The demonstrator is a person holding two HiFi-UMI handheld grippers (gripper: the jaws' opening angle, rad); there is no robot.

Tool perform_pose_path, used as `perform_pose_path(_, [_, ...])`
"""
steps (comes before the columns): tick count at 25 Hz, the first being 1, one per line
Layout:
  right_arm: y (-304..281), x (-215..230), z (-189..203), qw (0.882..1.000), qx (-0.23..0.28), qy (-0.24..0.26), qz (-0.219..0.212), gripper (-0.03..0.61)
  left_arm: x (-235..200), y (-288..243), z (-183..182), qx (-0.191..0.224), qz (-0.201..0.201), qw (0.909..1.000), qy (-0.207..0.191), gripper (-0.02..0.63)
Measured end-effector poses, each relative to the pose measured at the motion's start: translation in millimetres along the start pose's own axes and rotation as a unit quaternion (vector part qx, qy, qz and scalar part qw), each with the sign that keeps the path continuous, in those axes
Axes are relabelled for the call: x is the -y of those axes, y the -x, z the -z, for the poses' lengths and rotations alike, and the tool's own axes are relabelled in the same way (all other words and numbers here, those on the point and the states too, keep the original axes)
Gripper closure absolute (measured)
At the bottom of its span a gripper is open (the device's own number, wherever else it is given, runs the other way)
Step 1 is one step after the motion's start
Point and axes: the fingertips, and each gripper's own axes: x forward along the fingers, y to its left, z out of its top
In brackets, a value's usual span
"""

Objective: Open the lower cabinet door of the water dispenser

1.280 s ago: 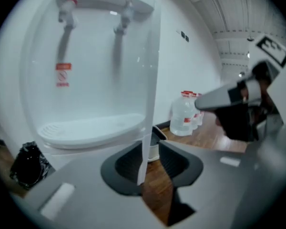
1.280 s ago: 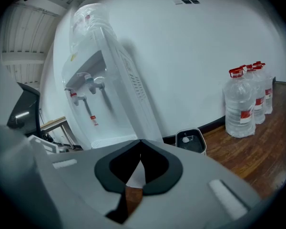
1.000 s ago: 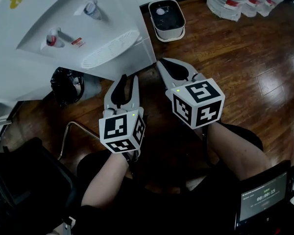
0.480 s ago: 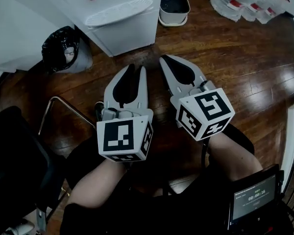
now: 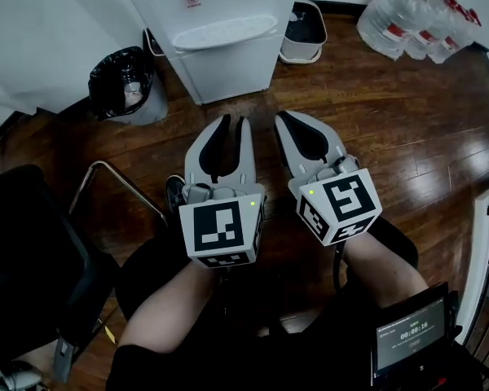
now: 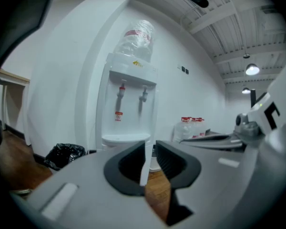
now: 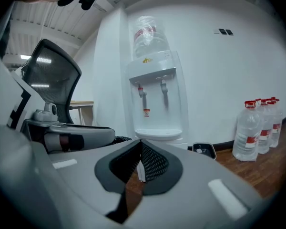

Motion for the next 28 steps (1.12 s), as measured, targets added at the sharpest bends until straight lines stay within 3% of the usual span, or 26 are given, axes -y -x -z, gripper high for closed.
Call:
perform_pose_path(5, [-0.1,-14.3,5.6,0.999,-0.004,0.024,-0.021,0.574,-9.2,7.1,7.6,-0.001,-0.006,1.0000,-0.006,0.522])
perform_pose_path(10, [-4.3,-14.6,10.7,0.999,-0.017,-0.017,-0.036,0.574,-5.2,5.6,16.6,-0.007,-0.012,0.9999,-0.006,0.521])
perform_pose_path(15, [-7.0,-22.0,0.3,0.999,0.001,-0.001,-0.040,0.575,-1.9,10.2,22.9,-0.011,-0.011,0.9999,-0.006,0.521])
perform_pose_path(19, [-6.9,-22.1,-6.1,0.999,0.009,-0.004,-0.043,0.574,0.6,8.4,18.2,-0.011,-0.011,0.9997,0.019,0.528])
perform_pose_path(28, [-5.2,-9.8,-5.7,0.999,0.007,-0.018,-0.042,0.574,11.3,-2.8,19.7,-0.012,-0.004,0.9999,0.006,0.535])
